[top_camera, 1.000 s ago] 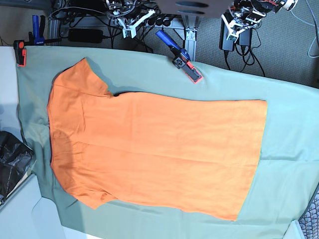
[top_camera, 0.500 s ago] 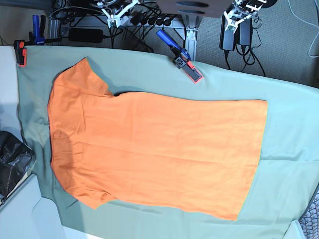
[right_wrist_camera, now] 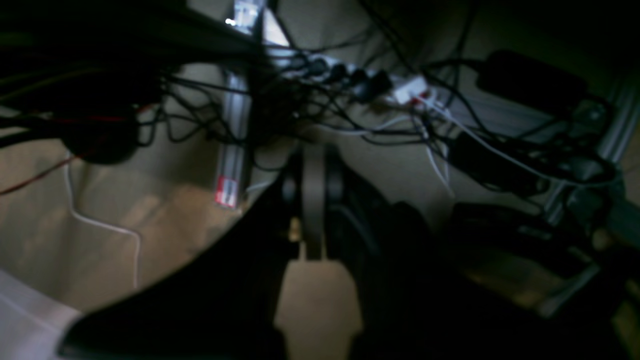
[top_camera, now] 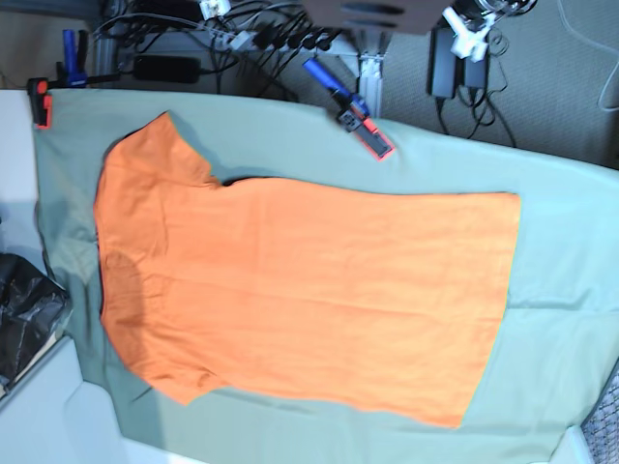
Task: Fold the T-shirt properly
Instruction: 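Move both grippers from rest toward the orange T-shirt's shoulders, then grasp the shirt shoulder with the right gripper and the hem corner with the left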
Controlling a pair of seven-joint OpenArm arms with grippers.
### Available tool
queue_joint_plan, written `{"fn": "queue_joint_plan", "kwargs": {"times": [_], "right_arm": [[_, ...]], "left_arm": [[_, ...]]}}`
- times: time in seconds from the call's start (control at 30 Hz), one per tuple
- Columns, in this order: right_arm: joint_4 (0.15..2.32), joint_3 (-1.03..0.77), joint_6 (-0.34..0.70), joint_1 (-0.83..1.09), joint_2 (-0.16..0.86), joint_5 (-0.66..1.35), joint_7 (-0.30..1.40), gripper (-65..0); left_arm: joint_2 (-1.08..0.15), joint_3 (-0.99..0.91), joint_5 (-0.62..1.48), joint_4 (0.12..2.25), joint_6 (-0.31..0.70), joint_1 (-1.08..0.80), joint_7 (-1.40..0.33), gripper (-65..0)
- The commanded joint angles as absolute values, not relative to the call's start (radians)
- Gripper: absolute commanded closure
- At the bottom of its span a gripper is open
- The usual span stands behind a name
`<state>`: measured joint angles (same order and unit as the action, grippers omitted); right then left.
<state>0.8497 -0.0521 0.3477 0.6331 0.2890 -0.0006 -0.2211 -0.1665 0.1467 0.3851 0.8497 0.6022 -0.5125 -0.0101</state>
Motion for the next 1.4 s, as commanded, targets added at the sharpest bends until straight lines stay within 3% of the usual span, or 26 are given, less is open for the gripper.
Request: {"fn": "queue_joint_plan", "kwargs": {"times": [0.0, 0.33, 0.57, 0.63, 0.73, 0.8, 1.07, 1.37], "right_arm": [[0.899, -0.056, 0.416, 0.673, 0.317, 0.038, -0.24, 0.0], [1.348, -0.159, 0.418, 0.928, 0.405, 0.256, -0.235, 0.0], [1.597, -0.353, 0.421, 0.988, 0.407, 0.521, -0.077, -0.5], [1.652, -0.402, 0.421, 0.981, 0.407, 0.599, -0.016, -7.9], [1.704, -0.469, 0.42, 0.942, 0.407, 0.715, 0.073, -25.4], [1.714, -0.5, 0.419, 0.892, 0.407, 0.776, 0.123, -33.8], [1.682, -0.508, 0.348, 0.667, 0.396, 0.818, 0.219, -35.2], [1.56, -0.509, 0.317, 0.619, 0.386, 0.818, 0.217, -35.2]], "left_arm": [[-0.174, 0.126, 0.403, 0.895, 0.641, -0.541, 0.0, 0.0], [-0.253, 0.005, 0.417, 1.382, 0.698, -0.781, -0.032, 0.0], [-0.253, -0.142, 0.649, 1.762, 0.698, -0.908, -0.32, 0.0], [-0.256, -0.175, 0.703, 1.84, 0.698, -0.93, -0.387, -4.6], [-0.275, -0.204, 0.752, 1.934, 0.698, -0.952, -0.442, -17.5], [-0.291, -0.21, 0.75, 1.975, 0.698, -0.96, -0.454, -23.7], [-0.324, -0.211, 0.748, 1.996, 0.698, -0.97, -0.461, -24.4], [-0.324, -0.212, 0.752, 1.996, 0.698, -0.969, -0.445, -25.0]]}}
